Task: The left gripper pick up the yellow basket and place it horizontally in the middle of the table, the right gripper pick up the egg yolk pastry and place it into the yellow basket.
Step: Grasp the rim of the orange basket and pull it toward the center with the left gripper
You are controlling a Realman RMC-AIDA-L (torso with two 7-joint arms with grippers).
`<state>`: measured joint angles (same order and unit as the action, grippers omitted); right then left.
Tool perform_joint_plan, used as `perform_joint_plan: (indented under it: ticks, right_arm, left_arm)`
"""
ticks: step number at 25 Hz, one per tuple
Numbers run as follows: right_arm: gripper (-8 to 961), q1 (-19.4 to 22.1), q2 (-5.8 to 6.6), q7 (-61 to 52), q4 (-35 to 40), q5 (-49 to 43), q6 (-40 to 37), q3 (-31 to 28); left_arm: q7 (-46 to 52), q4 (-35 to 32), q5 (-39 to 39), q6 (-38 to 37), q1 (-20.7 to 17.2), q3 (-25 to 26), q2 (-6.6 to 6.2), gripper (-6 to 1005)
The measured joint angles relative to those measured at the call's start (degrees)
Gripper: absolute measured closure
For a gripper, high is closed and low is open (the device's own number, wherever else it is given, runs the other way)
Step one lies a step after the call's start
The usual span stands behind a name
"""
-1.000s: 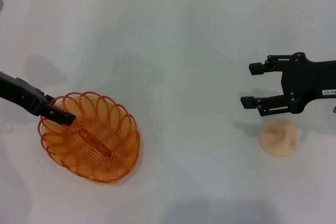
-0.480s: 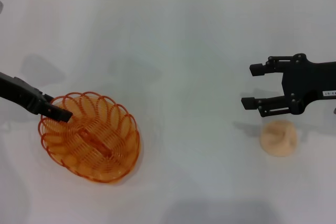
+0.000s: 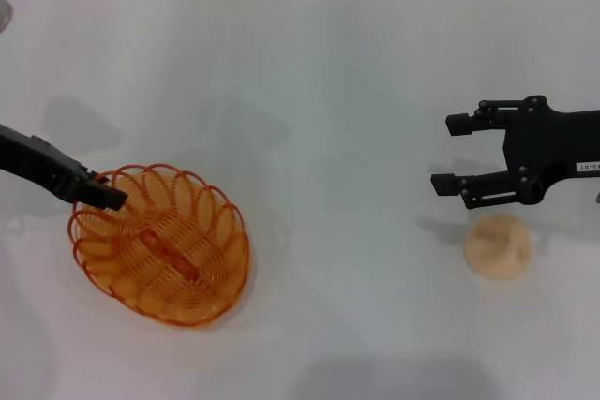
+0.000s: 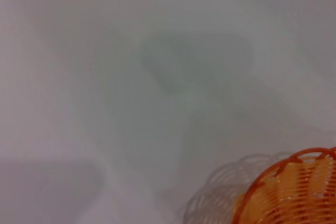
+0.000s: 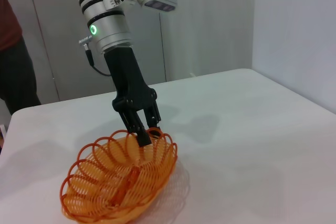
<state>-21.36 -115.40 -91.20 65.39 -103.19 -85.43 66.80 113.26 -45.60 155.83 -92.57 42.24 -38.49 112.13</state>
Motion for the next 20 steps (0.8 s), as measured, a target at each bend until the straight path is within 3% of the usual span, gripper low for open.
perform_joint_plan:
  ticks: [9,20]
  right_arm:
    - [154,0.0,0.0,0.04,0.0,0.0,0.0,0.0]
    - [153,0.09,0.0,0.07,0.17,0.0,0.0,-0.13]
  left_arm:
    - [-0.27,0.96,-0.34,0.85,-0.19,-0.01,0.11,598]
    - [-0.78,1.31,-0.46,1.55,-0.22,0.0,0.49,604]
